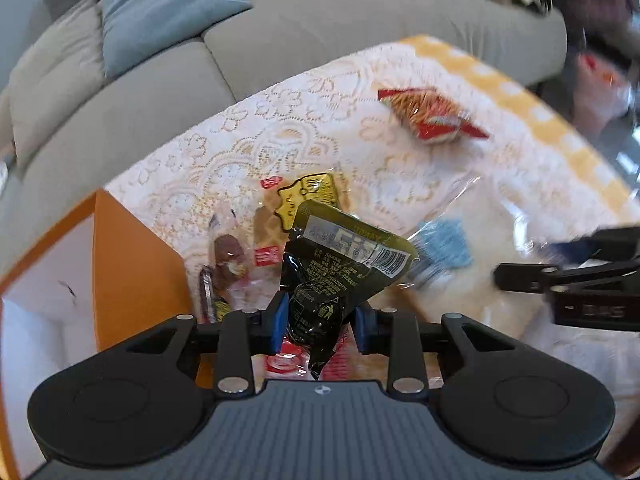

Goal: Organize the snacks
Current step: 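Lift both held bags and carry them over the box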

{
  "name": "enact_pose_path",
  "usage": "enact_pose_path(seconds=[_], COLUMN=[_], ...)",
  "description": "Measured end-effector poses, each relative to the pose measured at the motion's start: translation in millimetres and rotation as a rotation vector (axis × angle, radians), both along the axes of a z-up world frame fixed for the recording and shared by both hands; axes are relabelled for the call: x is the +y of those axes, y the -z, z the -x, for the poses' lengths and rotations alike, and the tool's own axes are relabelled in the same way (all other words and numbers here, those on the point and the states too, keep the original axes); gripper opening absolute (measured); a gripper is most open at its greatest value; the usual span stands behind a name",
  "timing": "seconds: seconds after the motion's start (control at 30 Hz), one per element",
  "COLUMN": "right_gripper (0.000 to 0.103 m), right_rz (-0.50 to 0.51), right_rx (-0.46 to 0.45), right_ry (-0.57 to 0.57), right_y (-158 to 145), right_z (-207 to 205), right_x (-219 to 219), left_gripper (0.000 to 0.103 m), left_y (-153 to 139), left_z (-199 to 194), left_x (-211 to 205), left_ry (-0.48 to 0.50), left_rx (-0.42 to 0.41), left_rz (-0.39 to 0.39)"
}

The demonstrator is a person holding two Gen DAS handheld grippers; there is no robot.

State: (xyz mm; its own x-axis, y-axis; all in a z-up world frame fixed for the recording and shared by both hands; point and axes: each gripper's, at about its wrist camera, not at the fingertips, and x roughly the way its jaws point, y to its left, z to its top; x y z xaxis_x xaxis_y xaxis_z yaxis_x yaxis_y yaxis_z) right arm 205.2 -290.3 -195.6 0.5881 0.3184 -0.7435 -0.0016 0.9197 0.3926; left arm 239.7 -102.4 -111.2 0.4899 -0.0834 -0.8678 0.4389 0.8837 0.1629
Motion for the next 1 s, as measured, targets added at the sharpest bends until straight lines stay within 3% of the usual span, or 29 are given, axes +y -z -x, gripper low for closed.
enact_pose_path(seconds=[0.07,0.27,0.57,1.0], right_gripper=[0.035,0.02,0.009,0.003], right_rz=[-0.004,0.053,0.132,0.251], right_rx=[-0.004,-0.041,-0.131,-0.241], right_ry=[0.013,-0.003,-0.03,-0.115], right_y=[-1.5,-9.6,-35.7,-81.5], right_z=[0.4,5.4,21.5,51.6], right_x=[-2.4,3.0,16.9,55.9], left_gripper=[0.036,0.036,0.036,0.036], left_y=[-4.7,-14.6,-30.0,-56.0], left_z=[4.1,22.1,49.8,74.3], left_x=[0.1,0.8,7.1,40.9], left_ry=[-0.017,-0.055,-0.09,-0.178], left_rx=[0.014,0.026,0.028,-0.002], left_rz=[0.038,0.095,0.139,0.229])
